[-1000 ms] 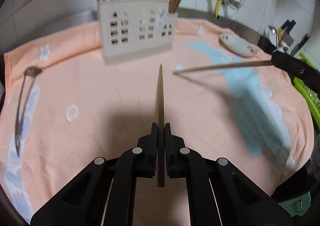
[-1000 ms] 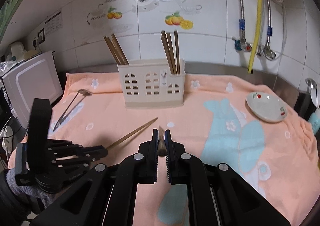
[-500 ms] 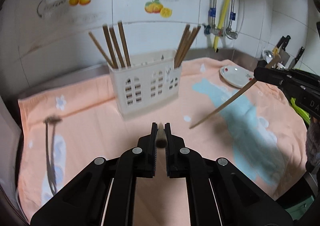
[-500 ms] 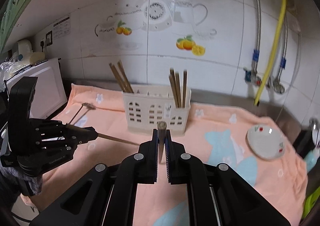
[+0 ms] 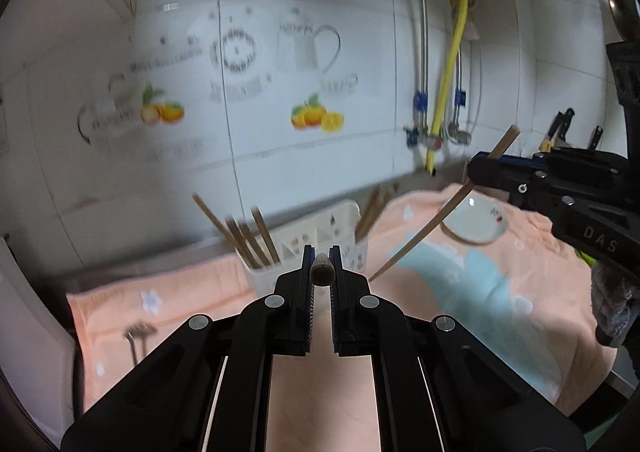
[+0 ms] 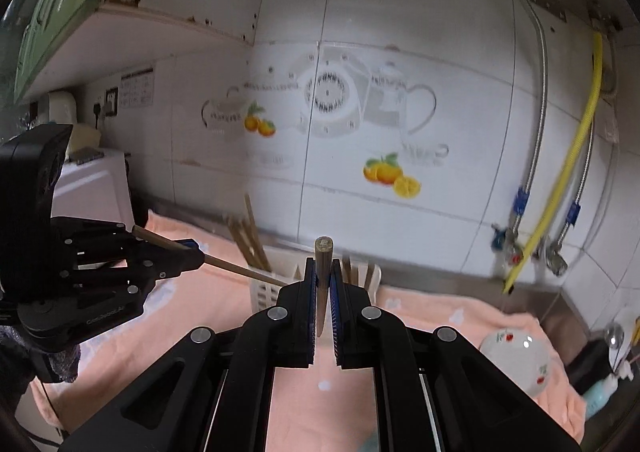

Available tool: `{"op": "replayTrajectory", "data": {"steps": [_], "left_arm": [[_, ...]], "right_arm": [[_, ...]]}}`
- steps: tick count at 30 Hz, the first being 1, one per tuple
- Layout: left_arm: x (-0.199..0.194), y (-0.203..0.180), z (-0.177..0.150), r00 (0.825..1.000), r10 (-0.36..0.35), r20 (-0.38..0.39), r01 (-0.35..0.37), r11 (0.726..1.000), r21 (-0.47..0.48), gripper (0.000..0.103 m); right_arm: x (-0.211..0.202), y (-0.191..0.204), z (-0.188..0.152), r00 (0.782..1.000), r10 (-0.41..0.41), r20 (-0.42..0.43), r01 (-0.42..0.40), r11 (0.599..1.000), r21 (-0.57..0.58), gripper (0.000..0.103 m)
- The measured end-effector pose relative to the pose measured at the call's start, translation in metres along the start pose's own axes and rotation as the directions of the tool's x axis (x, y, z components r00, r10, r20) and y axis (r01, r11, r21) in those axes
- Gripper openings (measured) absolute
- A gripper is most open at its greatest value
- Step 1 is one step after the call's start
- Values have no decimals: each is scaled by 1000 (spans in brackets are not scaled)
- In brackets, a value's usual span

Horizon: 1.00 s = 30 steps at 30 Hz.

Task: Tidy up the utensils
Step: 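Lower the left tool's chopstick into the holder while the right tool inserts its chopstick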

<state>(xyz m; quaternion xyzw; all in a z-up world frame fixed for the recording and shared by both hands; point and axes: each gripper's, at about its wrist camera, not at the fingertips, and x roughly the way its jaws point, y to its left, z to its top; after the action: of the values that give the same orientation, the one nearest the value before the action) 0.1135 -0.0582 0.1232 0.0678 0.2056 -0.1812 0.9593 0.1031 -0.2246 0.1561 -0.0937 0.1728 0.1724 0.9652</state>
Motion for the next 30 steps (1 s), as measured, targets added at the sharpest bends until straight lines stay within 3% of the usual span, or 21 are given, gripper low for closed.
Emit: {"op": "replayTrajectory", "data": {"steps": [11, 19, 30], "left_arm": [[-11, 11, 33, 998, 46, 51, -47, 999, 20, 6], [1, 14, 43, 996, 82, 40, -83, 996, 31, 6], [44, 30, 38, 995, 74, -63, -76, 997, -18, 6]], "right_arm": [[6, -13, 43, 995, -13, 95, 11, 1000, 21, 6], [35, -21, 51, 997, -66, 51, 66, 998, 3, 6], [85, -37, 39, 995, -73, -61, 74, 997, 16, 6]]}}
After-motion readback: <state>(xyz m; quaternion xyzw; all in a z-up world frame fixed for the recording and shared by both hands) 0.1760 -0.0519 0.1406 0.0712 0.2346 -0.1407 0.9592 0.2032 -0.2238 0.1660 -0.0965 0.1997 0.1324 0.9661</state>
